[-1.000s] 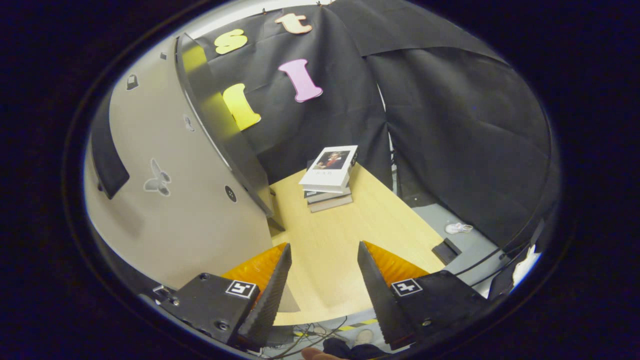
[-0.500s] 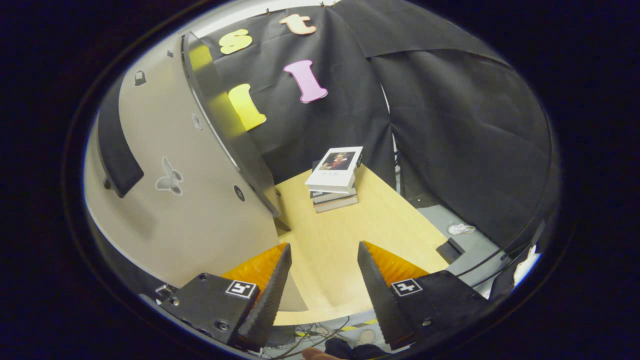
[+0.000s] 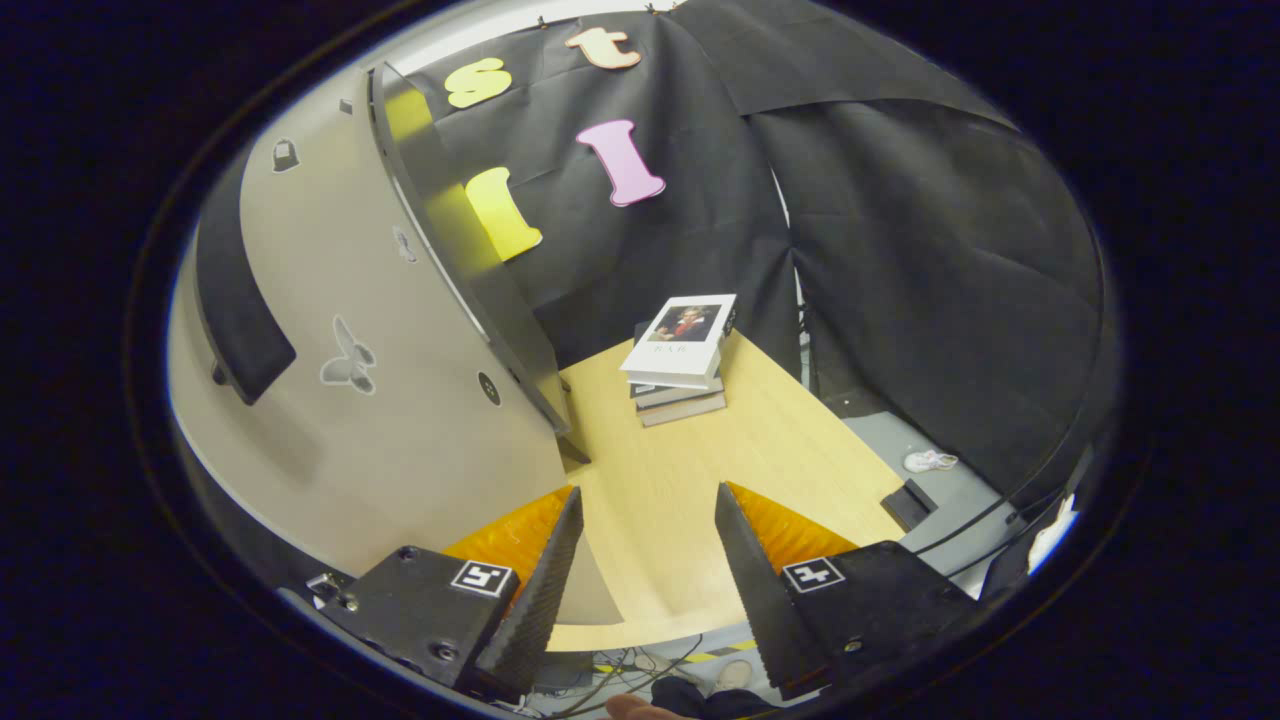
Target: Open the cabinet door with the right hand, grasp the bottle in the cabinet with the left hand and place it on the coaster, then close the cabinet door with the right hand.
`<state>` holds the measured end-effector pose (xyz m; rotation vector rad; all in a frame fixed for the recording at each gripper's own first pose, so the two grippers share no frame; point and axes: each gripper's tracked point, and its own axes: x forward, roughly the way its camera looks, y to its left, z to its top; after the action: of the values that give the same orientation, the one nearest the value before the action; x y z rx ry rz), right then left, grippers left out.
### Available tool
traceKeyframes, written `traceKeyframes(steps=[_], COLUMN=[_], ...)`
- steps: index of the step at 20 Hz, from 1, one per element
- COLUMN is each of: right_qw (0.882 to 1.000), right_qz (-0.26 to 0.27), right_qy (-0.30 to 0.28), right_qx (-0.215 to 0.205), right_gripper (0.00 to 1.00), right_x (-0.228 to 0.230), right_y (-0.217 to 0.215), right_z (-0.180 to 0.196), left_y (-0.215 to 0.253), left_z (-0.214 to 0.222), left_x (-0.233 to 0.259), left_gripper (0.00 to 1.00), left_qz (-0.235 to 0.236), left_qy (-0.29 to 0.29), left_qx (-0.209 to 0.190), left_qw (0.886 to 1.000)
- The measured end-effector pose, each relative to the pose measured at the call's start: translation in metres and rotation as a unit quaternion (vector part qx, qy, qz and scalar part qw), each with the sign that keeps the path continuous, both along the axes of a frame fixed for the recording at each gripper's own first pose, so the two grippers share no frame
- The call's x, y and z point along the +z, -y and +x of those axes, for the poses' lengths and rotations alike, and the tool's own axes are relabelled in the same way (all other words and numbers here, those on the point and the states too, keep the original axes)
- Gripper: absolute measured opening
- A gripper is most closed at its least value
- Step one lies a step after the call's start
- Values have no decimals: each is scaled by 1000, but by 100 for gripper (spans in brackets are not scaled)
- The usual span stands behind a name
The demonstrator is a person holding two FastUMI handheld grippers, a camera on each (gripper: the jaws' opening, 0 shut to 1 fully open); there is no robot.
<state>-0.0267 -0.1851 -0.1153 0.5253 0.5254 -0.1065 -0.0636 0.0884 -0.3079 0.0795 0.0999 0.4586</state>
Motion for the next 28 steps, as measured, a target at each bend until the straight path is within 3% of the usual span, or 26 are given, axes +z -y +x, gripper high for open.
traceKeyframes(steps=[3, 4, 11, 12, 15, 17, 20, 21, 22, 23, 25, 28], right_qw=[1000, 1000, 995, 993, 988, 982, 969, 963, 958, 957, 955, 952], right_qz=[15, 23, 77, 84, 88, 84, 20, 8, 4, -8, -22, -6], right_qy=[8, 15, 59, 74, 128, 169, 240, 260, 272, 275, 278, 285], right_qx=[-3, -7, -18, -21, -23, 11, 49, 71, 93, 95, 99, 108], right_gripper=[80, 84, 84, 84, 84, 84, 83, 78, 78, 83, 82, 81], right_x=[5, 9, 28, 39, 82, 118, 170, 184, 193, 194, 194, 199], right_y=[4, 6, 7, 8, 15, 11, 13, 3, -11, -12, -13, -28], right_z=[-1, 0, 1, 1, -1, -7, -20, -26, -30, -31, -32, -36], left_y=[7, 10, 33, 40, 63, 80, 115, 126, 133, 139, 148, 162], left_z=[3, 4, -24, -26, -38, -41, -36, -32, -32, -30, -29, -27], left_x=[32, 47, 206, 218, 253, 274, 297, 305, 309, 316, 322, 310], left_gripper=[98, 97, 96, 100, 96, 96, 96, 96, 96, 96, 96, 96], left_qz=[9, 14, 115, 107, 44, 22, 9, 9, 10, 14, 17, -13], left_qy=[13, 18, 63, 57, 48, 35, 10, 6, 3, 7, 13, 11], left_qx=[-15, -21, -58, -68, -88, -104, -153, -169, -181, -187, -194, -213], left_qw=[1000, 1000, 990, 990, 994, 994, 988, 985, 983, 982, 981, 977])
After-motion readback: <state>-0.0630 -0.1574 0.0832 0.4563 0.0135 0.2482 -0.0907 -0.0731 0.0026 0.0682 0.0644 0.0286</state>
